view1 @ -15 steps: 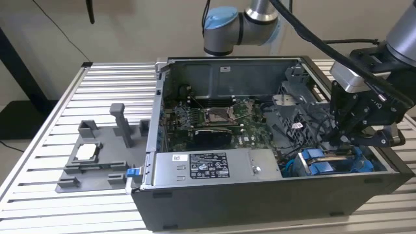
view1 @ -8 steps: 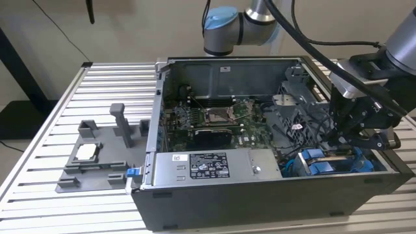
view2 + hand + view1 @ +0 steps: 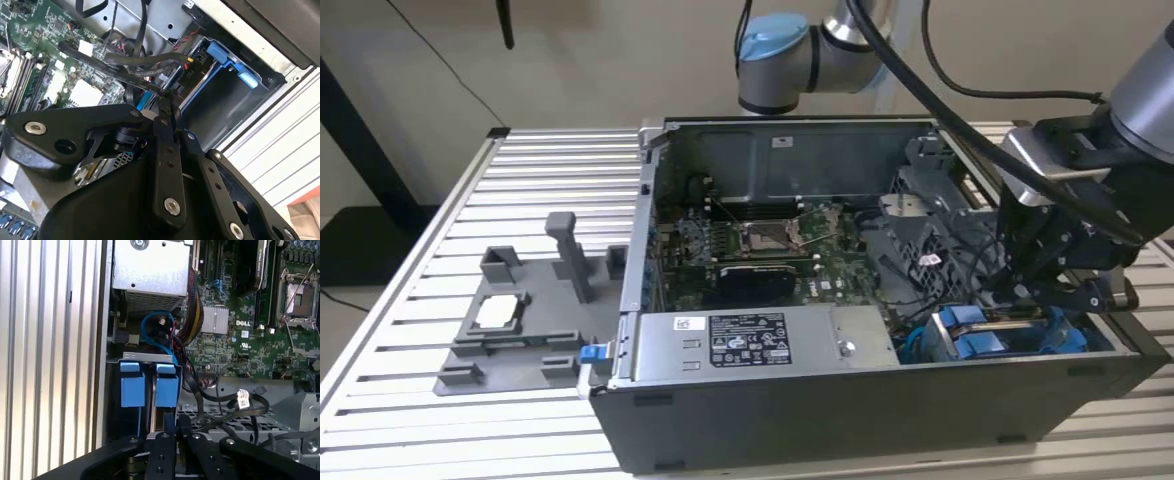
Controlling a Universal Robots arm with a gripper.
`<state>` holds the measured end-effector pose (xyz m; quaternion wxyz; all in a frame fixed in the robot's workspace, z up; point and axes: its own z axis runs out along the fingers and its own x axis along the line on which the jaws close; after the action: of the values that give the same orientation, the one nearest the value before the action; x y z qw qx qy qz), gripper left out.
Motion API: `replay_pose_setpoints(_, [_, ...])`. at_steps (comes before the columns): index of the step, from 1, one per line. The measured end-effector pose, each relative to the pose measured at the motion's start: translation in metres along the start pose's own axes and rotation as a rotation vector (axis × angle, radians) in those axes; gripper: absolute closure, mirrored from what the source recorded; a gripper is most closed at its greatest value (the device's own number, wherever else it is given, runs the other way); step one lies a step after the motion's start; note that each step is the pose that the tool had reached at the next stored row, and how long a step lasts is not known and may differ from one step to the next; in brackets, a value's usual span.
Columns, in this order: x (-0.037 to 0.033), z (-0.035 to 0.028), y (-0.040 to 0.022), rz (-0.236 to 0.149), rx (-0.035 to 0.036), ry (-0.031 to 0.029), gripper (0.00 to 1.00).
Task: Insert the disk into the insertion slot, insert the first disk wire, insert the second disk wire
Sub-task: 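Insert the second disk wire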
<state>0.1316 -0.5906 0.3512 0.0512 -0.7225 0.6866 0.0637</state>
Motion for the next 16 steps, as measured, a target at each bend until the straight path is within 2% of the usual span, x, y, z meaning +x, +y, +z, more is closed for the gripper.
replay_pose_setpoints(4, [0.0011,0.0013,-0.003,0.006,0.001,-0.0004,0.85])
replay_pose_setpoints(9, [0.0013,0.0015,-0.0033,0.006,0.0021,-0.0001,0.85])
replay_pose_setpoints(11, [0.0014,0.0026,-0.0034,0.004,0.013,0.0004,0.85])
replay_pose_setpoints(13, [0.0016,0.0041,-0.0028,0.002,0.0275,0.0013,0.85])
replay_pose_setpoints(14, [0.0017,0.0045,-0.0019,0.001,0.0315,0.0013,0.85])
replay_pose_setpoints(16, [0.0016,0.0048,-0.0005,0.001,0.0334,0.0012,0.85])
